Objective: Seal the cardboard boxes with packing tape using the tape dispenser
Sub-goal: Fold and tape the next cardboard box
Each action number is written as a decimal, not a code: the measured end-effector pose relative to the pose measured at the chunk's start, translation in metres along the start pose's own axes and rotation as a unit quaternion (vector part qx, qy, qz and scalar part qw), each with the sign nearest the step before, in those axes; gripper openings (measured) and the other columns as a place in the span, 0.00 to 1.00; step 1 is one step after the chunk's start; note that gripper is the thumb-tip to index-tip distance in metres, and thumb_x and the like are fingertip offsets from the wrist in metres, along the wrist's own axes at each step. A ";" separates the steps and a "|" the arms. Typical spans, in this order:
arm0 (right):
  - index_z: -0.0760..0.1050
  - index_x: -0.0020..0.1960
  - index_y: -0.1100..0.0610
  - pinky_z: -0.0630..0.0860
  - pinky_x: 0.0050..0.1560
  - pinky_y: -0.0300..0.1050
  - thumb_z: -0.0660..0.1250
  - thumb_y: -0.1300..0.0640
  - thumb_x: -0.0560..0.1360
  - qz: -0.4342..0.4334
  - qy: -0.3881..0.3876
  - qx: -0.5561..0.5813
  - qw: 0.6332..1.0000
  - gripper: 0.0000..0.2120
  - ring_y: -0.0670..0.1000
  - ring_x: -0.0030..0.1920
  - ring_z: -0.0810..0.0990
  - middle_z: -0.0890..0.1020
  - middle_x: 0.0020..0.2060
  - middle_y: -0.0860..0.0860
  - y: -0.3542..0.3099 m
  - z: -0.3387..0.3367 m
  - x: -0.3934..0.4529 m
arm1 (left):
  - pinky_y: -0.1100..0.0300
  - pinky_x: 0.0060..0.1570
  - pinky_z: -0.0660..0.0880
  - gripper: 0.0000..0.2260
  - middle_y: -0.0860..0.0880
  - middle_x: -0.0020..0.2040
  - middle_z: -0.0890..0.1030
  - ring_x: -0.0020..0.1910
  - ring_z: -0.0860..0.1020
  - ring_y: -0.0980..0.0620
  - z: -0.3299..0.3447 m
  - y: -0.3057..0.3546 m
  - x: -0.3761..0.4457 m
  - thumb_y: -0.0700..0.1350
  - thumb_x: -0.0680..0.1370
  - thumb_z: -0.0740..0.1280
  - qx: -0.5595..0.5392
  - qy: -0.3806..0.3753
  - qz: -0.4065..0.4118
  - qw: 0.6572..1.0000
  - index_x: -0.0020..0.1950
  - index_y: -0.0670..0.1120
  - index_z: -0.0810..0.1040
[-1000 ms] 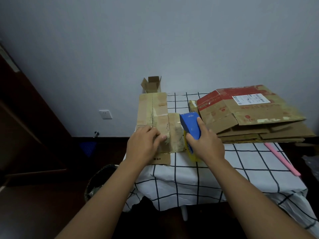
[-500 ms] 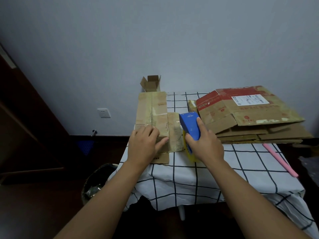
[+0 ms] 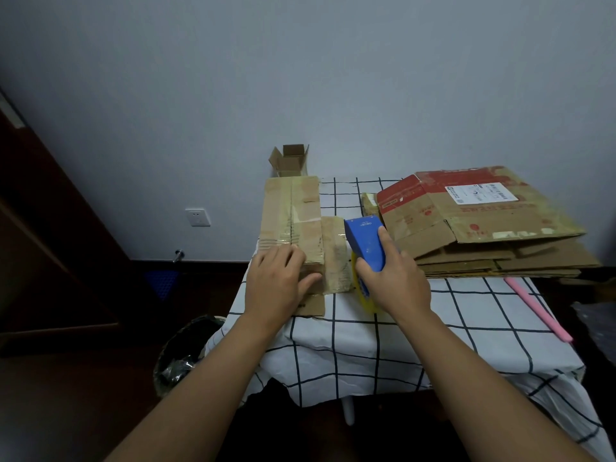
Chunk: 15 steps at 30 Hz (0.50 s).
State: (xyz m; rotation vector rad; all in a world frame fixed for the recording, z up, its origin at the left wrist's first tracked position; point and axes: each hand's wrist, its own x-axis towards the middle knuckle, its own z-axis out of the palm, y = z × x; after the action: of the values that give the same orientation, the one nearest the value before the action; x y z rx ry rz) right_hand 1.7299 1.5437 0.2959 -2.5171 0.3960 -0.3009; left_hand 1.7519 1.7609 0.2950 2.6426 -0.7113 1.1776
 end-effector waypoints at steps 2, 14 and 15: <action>0.49 0.79 0.38 0.69 0.40 0.48 0.58 0.35 0.75 0.000 0.002 -0.001 1.000 0.35 0.56 0.45 0.73 0.72 0.49 0.52 0.000 0.000 0.000 | 0.57 0.42 0.67 0.17 0.49 0.44 0.78 0.42 0.75 0.49 0.000 0.002 -0.001 0.58 0.72 0.74 0.011 0.005 0.001 1.000 0.46 0.46 0.76; 0.49 0.78 0.38 0.69 0.40 0.48 0.58 0.35 0.75 0.002 -0.001 0.000 1.000 0.35 0.56 0.45 0.74 0.72 0.49 0.53 -0.001 0.000 -0.001 | 0.58 0.42 0.68 0.16 0.50 0.44 0.78 0.42 0.76 0.49 -0.006 0.004 0.001 0.56 0.71 0.75 -0.022 -0.001 -0.019 1.000 0.45 0.46 0.77; 0.49 0.78 0.38 0.69 0.39 0.48 0.58 0.35 0.75 0.002 0.000 0.001 1.000 0.35 0.56 0.45 0.74 0.72 0.49 0.53 -0.001 0.000 -0.001 | 0.59 0.42 0.67 0.15 0.50 0.44 0.78 0.42 0.75 0.49 -0.006 0.003 0.001 0.55 0.71 0.76 -0.026 0.001 -0.019 0.999 0.45 0.46 0.77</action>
State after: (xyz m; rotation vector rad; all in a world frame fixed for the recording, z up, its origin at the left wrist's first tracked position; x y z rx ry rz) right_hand 1.7293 1.5449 0.2966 -2.5143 0.4009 -0.2984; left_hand 1.7469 1.7599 0.3001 2.5993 -0.6794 1.1367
